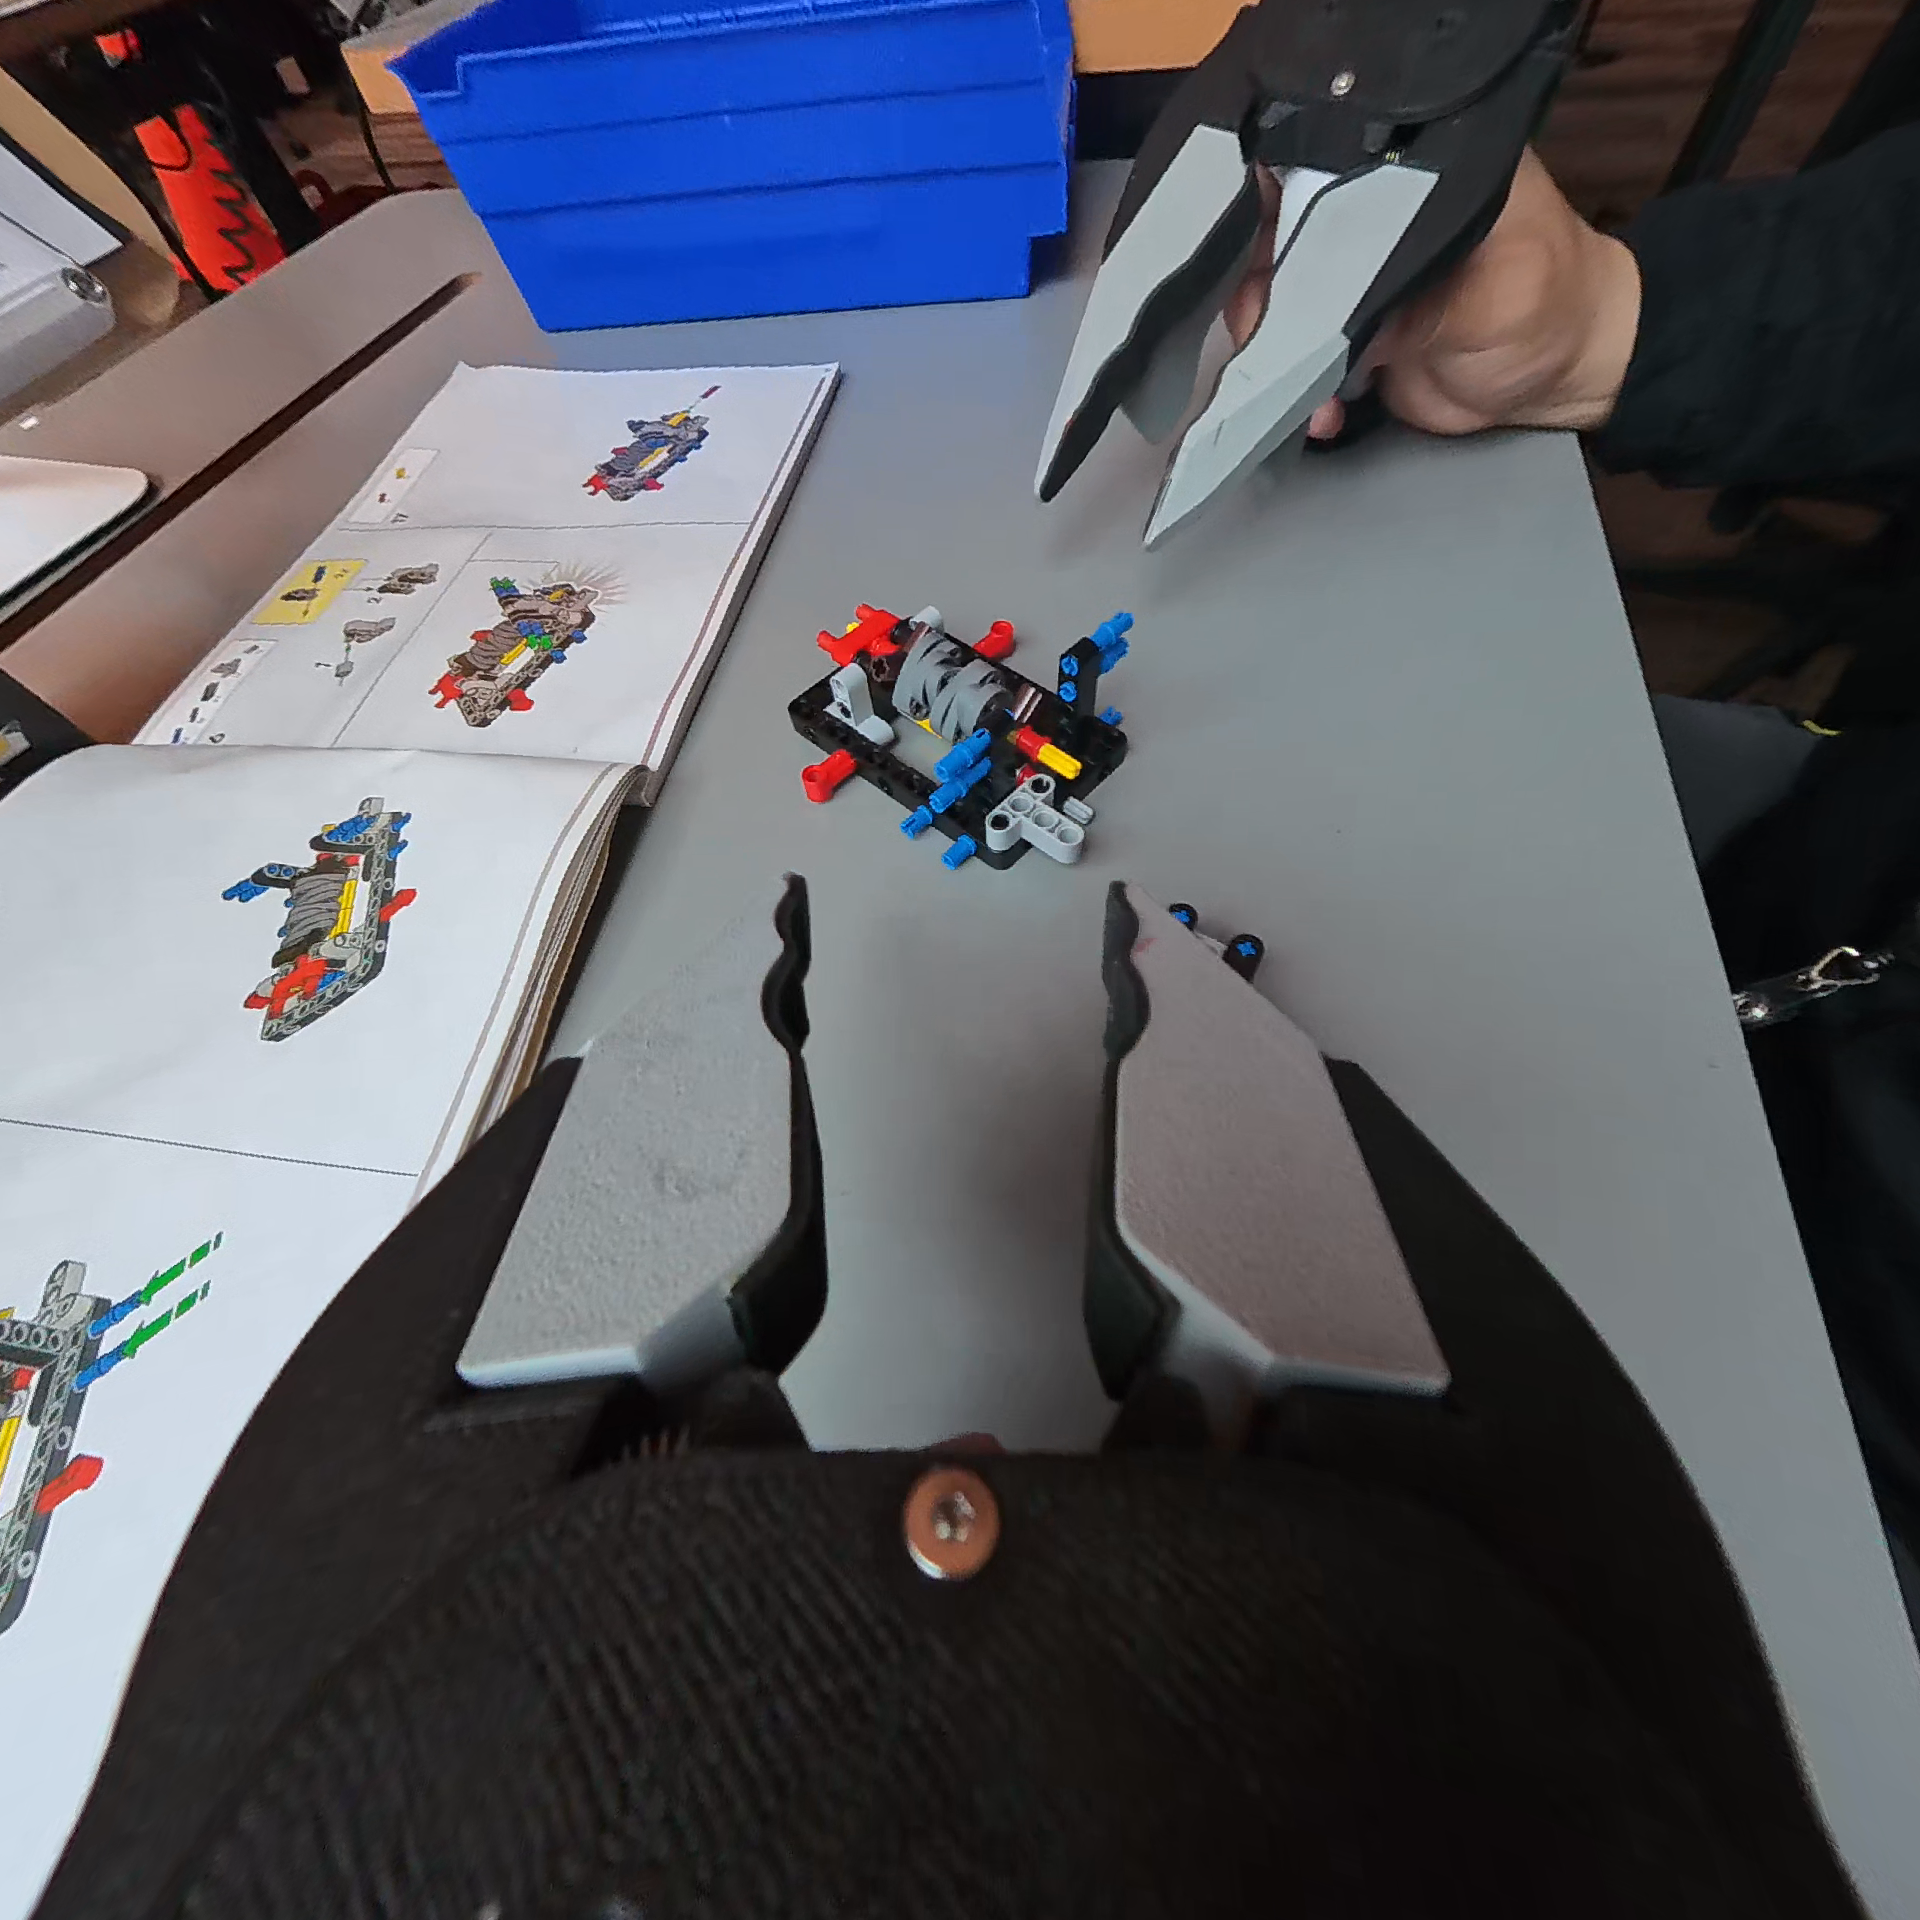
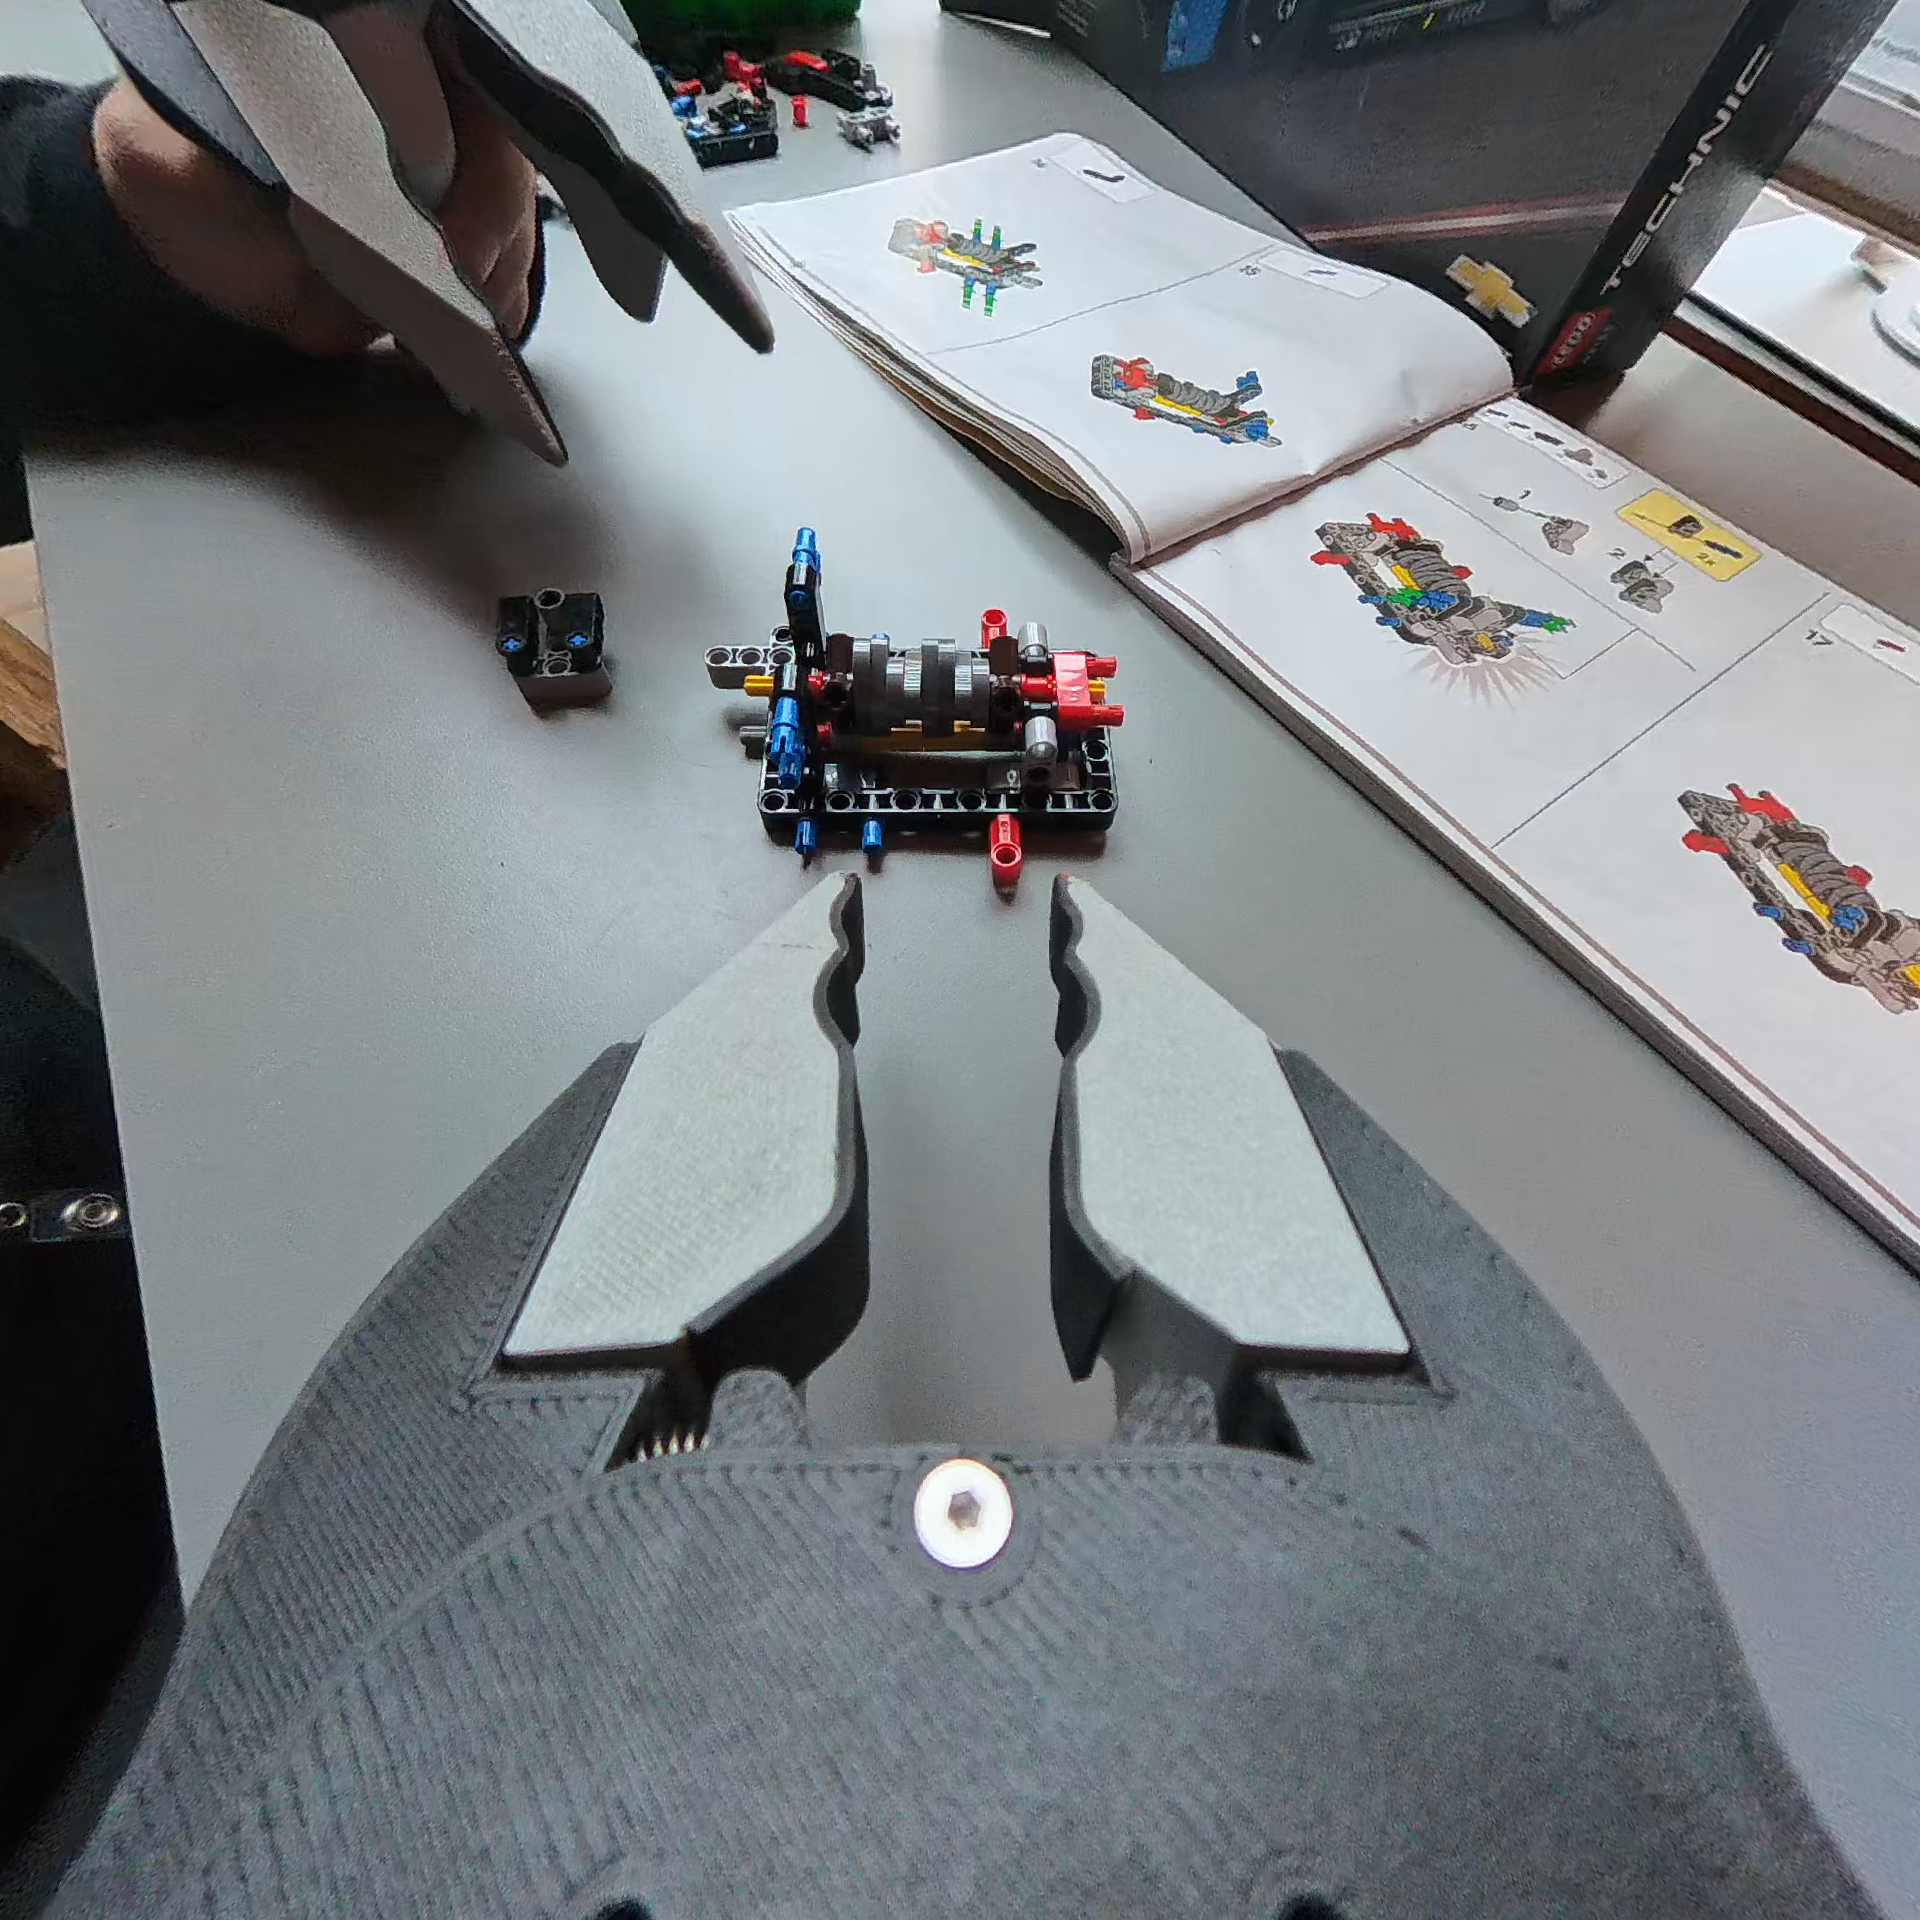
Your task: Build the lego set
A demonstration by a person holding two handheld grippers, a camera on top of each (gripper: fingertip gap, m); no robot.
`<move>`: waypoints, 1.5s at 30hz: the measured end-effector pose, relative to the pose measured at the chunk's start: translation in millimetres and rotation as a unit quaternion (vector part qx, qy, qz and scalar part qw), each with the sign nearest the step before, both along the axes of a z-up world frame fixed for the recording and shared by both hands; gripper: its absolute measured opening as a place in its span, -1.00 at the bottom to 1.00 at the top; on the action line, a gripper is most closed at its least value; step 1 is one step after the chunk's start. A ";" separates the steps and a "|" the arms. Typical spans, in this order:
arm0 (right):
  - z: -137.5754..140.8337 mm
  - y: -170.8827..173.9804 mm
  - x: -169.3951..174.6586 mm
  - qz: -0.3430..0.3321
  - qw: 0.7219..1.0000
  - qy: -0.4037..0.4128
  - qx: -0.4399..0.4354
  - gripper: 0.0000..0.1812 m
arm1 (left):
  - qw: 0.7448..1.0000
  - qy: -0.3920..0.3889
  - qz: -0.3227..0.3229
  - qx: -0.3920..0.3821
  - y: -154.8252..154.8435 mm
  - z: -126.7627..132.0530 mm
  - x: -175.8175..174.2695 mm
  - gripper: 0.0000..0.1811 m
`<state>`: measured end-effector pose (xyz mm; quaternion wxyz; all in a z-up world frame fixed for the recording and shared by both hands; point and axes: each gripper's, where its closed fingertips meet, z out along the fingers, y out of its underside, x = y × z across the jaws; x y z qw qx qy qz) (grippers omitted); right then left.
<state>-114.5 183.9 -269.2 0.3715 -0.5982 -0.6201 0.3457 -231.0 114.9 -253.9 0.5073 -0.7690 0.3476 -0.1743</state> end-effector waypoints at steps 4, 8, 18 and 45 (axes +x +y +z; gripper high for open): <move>2.7 0.2 0.6 0.002 1.000 0.009 -0.013 -0.64 | 1.000 -0.029 0.009 0.007 1.8 7.7 -4.4 -0.39; 5.1 0.6 1.3 0.003 1.000 0.017 -0.023 -0.64 | 0.999 -0.047 0.014 0.004 2.7 10.7 -6.9 -0.36; 6.8 1.7 1.7 0.004 0.999 0.023 -0.041 -0.62 | 0.999 -0.035 0.021 0.004 3.7 8.7 -9.0 -0.37; 13.9 11.3 4.5 -0.017 0.995 0.050 -0.089 -0.48 | 0.886 0.008 0.438 -0.148 -66.5 31.5 -288.1 -0.81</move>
